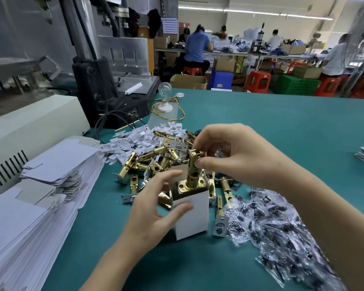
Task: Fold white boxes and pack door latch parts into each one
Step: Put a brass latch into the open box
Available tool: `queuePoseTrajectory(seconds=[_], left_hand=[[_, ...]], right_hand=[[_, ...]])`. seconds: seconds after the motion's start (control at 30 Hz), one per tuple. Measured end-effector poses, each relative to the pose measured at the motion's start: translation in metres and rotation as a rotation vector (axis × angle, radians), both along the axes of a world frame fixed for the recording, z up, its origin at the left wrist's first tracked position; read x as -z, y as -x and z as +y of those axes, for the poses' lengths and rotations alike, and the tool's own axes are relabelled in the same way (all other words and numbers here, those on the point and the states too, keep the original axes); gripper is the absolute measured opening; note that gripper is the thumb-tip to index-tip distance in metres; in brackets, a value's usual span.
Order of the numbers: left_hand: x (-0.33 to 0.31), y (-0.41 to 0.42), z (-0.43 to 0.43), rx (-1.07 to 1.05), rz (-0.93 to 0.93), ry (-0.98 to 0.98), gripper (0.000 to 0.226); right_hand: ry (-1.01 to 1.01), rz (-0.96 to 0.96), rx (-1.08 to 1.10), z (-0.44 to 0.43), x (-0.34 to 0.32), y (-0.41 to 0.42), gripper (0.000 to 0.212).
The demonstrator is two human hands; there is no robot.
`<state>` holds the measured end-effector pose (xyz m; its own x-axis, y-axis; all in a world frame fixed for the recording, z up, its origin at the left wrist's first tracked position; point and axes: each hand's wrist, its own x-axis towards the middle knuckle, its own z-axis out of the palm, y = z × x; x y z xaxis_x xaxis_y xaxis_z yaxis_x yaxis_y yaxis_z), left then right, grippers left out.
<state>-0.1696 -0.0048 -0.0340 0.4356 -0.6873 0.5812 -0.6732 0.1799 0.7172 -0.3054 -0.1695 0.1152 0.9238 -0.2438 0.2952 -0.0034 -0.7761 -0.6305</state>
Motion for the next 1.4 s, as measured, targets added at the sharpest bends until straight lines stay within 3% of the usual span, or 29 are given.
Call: queuePoseTrajectory(seconds=[0.2, 0.33, 0.4, 0.6, 0.8, 1.03, 1.17, 1.33, 1.4], left_hand=[[0.002, 0.004, -0.001, 0.03, 0.037, 0.005, 0.062], [0.004, 0.006, -0.003, 0.072, 0.189, -0.027, 0.095], [0.006, 0.007, -0.006, 0.137, 0.246, -0.112, 0.1], [0.02, 0.007, -0.013, 0.266, 0.254, -0.333, 0.042], [0.021, 0.0, -0.009, 0.339, 0.402, -0.313, 0.048], [0.017, -0.002, -0.006, 0.35, 0.457, -0.316, 0.049], [0.016, -0.001, -0.006, 0.349, 0.468, -0.316, 0.055], [0.012, -0.004, -0.003, 0.331, 0.449, -0.318, 0.057], [0.01, -0.004, -0.001, 0.341, 0.438, -0.33, 0.059]], right_hand=[[0.069, 0.016, 0.056, -0.004, 0.015, 0.016, 0.015], [0.216, 0.071, 0.1, 0.0, 0.019, 0.022, 0.017], [0.368, 0.113, 0.114, 0.005, 0.021, 0.022, 0.017], [0.72, 0.287, 0.088, 0.022, 0.022, 0.016, 0.023], [0.85, 0.397, 0.194, 0.028, 0.027, 0.015, 0.029], [0.817, 0.431, 0.21, 0.03, 0.036, 0.01, 0.027], [0.744, 0.34, 0.196, 0.025, 0.038, 0.013, 0.027], [0.242, -0.078, 0.299, 0.002, 0.038, 0.021, 0.012], [0.147, -0.095, 0.38, -0.017, 0.04, 0.022, 0.015]])
